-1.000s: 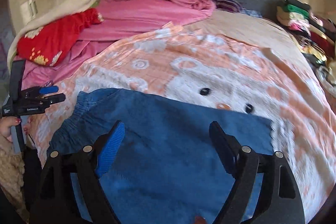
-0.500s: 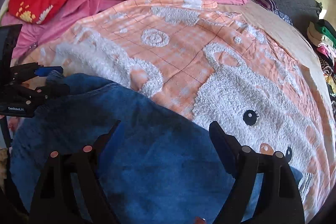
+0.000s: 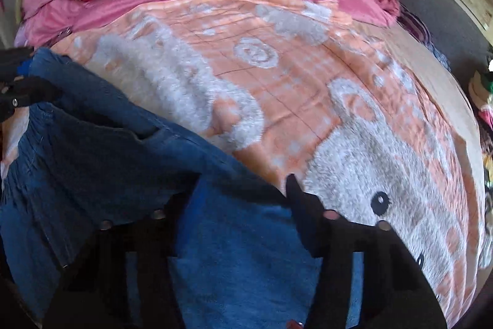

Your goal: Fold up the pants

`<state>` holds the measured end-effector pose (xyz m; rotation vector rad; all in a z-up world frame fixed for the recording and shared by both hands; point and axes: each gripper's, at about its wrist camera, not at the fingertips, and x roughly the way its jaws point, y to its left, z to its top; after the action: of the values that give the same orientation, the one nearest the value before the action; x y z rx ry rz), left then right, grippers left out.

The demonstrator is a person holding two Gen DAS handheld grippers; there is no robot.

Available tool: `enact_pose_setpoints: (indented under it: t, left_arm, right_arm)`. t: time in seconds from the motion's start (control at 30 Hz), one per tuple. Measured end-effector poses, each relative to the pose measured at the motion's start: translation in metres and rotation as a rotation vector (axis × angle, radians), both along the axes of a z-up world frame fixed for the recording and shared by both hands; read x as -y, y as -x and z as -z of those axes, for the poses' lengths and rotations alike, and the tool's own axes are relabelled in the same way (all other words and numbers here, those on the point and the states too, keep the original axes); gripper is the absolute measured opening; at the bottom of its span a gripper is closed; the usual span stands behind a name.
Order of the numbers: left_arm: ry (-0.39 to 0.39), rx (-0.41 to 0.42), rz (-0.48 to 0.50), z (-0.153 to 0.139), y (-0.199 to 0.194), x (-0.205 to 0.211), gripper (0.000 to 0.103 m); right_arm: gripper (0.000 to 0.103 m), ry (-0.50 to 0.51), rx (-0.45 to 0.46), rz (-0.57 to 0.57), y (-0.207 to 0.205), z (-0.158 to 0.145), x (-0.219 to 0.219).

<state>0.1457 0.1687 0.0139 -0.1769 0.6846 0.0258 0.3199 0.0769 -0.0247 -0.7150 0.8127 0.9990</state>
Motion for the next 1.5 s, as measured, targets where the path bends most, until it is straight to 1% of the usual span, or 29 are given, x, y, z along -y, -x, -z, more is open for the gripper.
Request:
enact_pose_setpoints:
  t: [0.03,0.07,0.1,0.13,0.2,0.27,0.33,0.43,0.53,0.6,0.7,0.77,0.87,0.9,0.97,1.07,1.13,1.2,1.27,1.33,1.37,1.43,1.5]
  left_arm:
    - [-0.021,0.002,0.005,-0.001,0.000,0.003,0.023]
    - [-0.041,0.005,0.007,-0.002,0.001,0.006,0.023]
    - [-0.048,0.005,0.008,-0.001,0.001,0.006,0.023]
    - [-0.055,0.004,0.009,-0.001,0.002,0.007,0.023]
    - [-0.079,0.003,-0.007,0.000,0.003,0.005,0.023]
    - [-0.096,0.006,-0.017,0.000,0.005,0.003,0.023]
    - [-0.093,0.013,-0.017,0.000,0.007,0.002,0.023]
    - [-0.098,0.042,0.002,-0.007,0.016,0.005,0.023]
    - [-0.109,0.087,0.016,-0.019,0.029,0.014,0.023]
    - [-0.111,0.109,0.026,-0.024,0.041,0.023,0.023]
    - [-0.122,0.126,0.041,-0.027,0.062,0.037,0.023]
    - [-0.114,0.136,0.047,-0.027,0.081,0.046,0.024]
    - [-0.085,0.114,0.056,-0.020,0.109,0.054,0.024]
    - [-0.090,0.101,0.059,-0.017,0.115,0.057,0.025]
    - [-0.094,0.065,0.071,-0.010,0.128,0.063,0.025]
    - [-0.073,-0.014,0.082,0.008,0.141,0.065,0.025]
    - [-0.075,-0.070,0.093,0.023,0.148,0.068,0.025]
    - [-0.079,-0.095,0.082,0.030,0.154,0.069,0.026]
    - [-0.064,-0.107,0.071,0.034,0.159,0.068,0.026]
    - [-0.068,-0.109,0.075,0.032,0.162,0.069,0.026]
    - [-0.066,-0.107,0.072,0.031,0.162,0.067,0.026]
    - [-0.058,-0.111,0.066,0.028,0.160,0.064,0.027]
    - [-0.056,-0.130,0.055,0.032,0.157,0.061,0.031]
  right_arm:
    - [0.034,0.008,0.001,-0.019,0.003,0.000,-0.002]
    - [0.029,0.011,0.002,-0.031,0.006,0.001,-0.003]
    - [0.018,0.009,-0.004,-0.033,0.008,0.000,-0.003]
    - [0.011,0.004,-0.002,-0.029,0.011,-0.001,-0.002]
    - [0.007,-0.020,0.021,-0.023,0.019,-0.008,0.004]
    - [0.007,-0.071,0.031,0.009,0.025,-0.019,0.015]
    - [0.007,-0.133,0.043,0.053,0.032,-0.035,0.031]
    - [0.006,-0.193,0.070,0.071,0.052,-0.056,0.050]
    - [0.006,-0.237,0.085,0.096,0.074,-0.074,0.072]
    - [0.006,-0.246,0.098,0.105,0.091,-0.082,0.085]
    - [0.006,-0.259,0.121,0.100,0.122,-0.088,0.104]
    - [0.007,-0.265,0.109,0.097,0.142,-0.087,0.115]
    - [0.007,-0.280,0.061,0.101,0.174,-0.079,0.131]
    - [0.007,-0.282,0.039,0.101,0.185,-0.074,0.136]
    - [0.007,-0.281,0.024,0.100,0.208,-0.065,0.143]
    - [0.007,-0.279,-0.024,0.118,0.230,-0.050,0.150]
    - [0.007,-0.283,-0.057,0.137,0.241,-0.038,0.152]
    - [0.007,-0.282,-0.093,0.155,0.249,-0.025,0.153]
    - [0.007,-0.286,-0.128,0.174,0.256,-0.015,0.153]
    - [0.007,-0.291,-0.129,0.190,0.263,-0.010,0.153]
    - [0.009,-0.304,-0.134,0.198,0.266,-0.010,0.155]
    - [0.010,-0.328,-0.158,0.205,0.271,-0.008,0.155]
    - [0.010,-0.306,-0.137,0.200,0.276,-0.003,0.152]
